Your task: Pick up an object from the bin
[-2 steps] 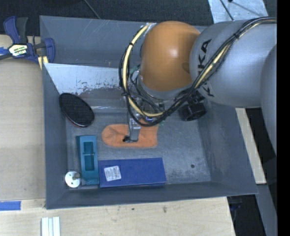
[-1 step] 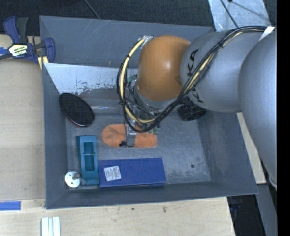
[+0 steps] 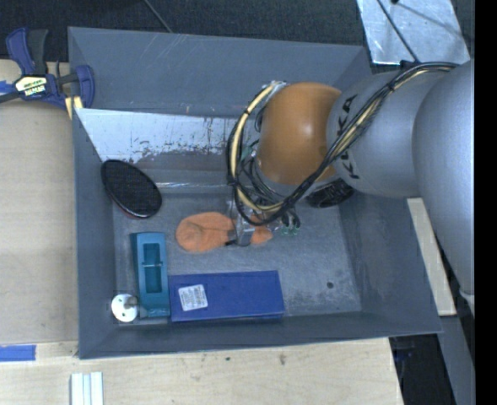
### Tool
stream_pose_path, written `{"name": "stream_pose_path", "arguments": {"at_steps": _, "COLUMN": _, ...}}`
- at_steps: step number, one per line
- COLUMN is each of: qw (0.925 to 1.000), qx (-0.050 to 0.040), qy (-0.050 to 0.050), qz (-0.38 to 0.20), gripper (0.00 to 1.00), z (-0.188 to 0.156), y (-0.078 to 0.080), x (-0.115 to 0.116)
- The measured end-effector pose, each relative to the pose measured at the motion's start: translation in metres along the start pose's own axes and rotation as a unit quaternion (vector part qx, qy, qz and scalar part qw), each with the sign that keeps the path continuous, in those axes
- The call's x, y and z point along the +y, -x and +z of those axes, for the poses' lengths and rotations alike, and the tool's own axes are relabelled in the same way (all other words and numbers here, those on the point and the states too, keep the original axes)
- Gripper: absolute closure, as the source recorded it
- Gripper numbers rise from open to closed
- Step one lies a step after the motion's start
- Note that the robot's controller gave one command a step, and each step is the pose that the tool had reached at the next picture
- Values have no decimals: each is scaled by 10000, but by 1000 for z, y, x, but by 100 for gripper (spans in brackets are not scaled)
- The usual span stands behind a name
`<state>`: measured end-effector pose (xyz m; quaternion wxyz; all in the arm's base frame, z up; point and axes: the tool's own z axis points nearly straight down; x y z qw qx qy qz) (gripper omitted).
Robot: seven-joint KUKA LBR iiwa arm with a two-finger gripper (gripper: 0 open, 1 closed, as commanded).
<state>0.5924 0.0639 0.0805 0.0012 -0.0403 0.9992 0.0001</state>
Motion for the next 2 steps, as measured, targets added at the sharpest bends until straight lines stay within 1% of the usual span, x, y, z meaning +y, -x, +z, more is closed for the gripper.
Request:
{"name": "stream_pose_path", "arguments": {"at_steps": 1, "qw": 10000, "qx": 0, "qy": 1, "qz": 1, "gripper": 100, "z": 0, "y": 0, "x": 0}}
{"name": "stream_pose_path", "arguments": {"at_steps": 2, "qw": 10000, "qx": -5, "qy": 1, "qz": -9, "gripper": 100, "z": -122, "y": 24, "x": -3}}
